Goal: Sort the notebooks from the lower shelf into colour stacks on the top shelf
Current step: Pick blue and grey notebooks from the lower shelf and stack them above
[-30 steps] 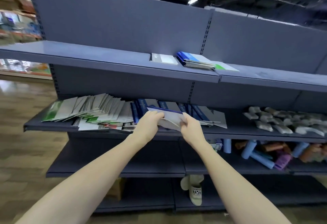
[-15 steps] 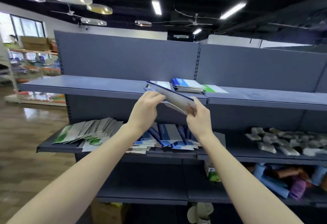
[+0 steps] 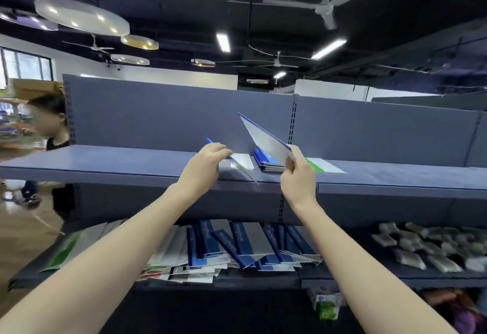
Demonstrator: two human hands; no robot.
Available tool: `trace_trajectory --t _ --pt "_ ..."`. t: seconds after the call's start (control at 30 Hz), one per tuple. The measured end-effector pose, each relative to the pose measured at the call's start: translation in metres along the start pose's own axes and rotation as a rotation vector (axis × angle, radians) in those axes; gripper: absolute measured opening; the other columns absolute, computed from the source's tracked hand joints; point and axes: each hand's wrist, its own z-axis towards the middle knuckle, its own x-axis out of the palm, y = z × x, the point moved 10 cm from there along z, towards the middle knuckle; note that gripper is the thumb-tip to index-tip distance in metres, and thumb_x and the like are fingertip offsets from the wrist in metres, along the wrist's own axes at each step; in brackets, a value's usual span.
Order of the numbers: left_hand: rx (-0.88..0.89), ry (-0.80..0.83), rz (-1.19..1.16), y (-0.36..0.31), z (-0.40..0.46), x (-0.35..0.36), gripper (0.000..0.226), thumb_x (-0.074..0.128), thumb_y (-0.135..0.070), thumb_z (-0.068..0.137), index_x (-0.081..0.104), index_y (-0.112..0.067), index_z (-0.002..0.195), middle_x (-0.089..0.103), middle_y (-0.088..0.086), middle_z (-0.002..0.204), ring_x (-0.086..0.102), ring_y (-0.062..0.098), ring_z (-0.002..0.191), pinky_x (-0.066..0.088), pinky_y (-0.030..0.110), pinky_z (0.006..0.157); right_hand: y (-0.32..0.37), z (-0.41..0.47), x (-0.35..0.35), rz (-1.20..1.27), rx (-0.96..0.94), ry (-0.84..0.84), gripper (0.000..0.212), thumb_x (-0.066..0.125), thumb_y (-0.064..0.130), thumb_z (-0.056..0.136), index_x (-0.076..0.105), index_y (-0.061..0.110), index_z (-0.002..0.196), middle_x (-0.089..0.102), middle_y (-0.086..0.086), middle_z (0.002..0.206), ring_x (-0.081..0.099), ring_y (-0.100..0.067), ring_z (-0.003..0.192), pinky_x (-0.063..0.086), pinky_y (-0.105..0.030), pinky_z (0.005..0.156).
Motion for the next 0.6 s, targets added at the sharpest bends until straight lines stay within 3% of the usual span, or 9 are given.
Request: trace_trajectory --t 0.07,0.2,0.33,0.43,0.53,0.6 --pt "-0.026 0.025 -0.027 0.028 0.011 0.021 0.051 0.048 0.022 0.078 0.068 -0.011 0.112 0.065 0.002 0.113 0.056 0.026 0.105 0.054 0.045 0.077 -0.004 0.012 0.012 -0.024 -0.001 -0.015 0.047 0.041 -0.012 0.092 0.060 0.015 0.125 0.055 0.001 0.079 0.046 -0.007 0.066 0.038 -0.013 0.061" --pt "-0.115 0.112 -0.098 0.076 0.031 0.061 0.052 0.049 0.015 0.078 0.068 -0.013 0.118 0.065 0.004 0.117 0.056 0.028 0.108 0.051 0.042 0.086 -0.010 0.032 0.038 -0.088 -0.022 -0.039 0.053 0.041 -0.015 0.086 0.062 0.015 0.124 0.054 0.004 0.078 0.043 -0.011 0.068 0.035 -0.024 0.062" --pt "-0.245 0.434 -0.209 0.113 0.038 0.116 0.027 0.051 -0.022 0.100 0.065 -0.021 0.123 0.062 0.002 0.122 0.055 0.023 0.113 0.042 0.031 0.094 -0.016 0.049 0.067 -0.158 -0.033 -0.046 0.059 0.041 -0.017 0.082 0.061 0.015 0.127 0.058 0.004 0.086 0.048 -0.021 0.078 0.033 -0.027 0.067" --pt "-0.314 0.695 -0.268 0.127 0.029 0.146 0.035 0.049 -0.046 0.100 0.064 -0.029 0.127 0.057 -0.006 0.120 0.053 0.018 0.115 0.038 0.029 0.099 -0.019 0.062 0.090 -0.207 -0.037 -0.034 0.065 0.041 -0.019 0.075 0.062 0.014 0.127 0.052 0.007 0.085 0.042 -0.018 0.077 0.032 -0.026 0.069" --pt "-0.283 0.706 -0.248 0.140 0.036 0.158 0.036 0.045 -0.042 0.102 0.060 -0.031 0.132 0.058 -0.001 0.134 0.051 0.019 0.120 0.037 0.029 0.099 -0.016 0.071 0.121 -0.262 -0.070 0.008 0.065 0.042 -0.018 0.073 0.063 0.015 0.125 0.054 0.009 0.084 0.042 -0.016 0.077 0.032 -0.026 0.069" --pt "-0.305 0.673 -0.235 0.151 0.040 0.161 0.040 0.047 -0.038 0.100 0.056 -0.028 0.138 0.056 0.005 0.138 0.050 0.022 0.123 0.037 0.030 0.100 -0.015 0.077 0.145 -0.328 -0.101 0.036 0.062 0.043 -0.014 0.076 0.063 0.018 0.124 0.065 0.003 0.093 0.053 -0.024 0.083 0.040 -0.033 0.070"
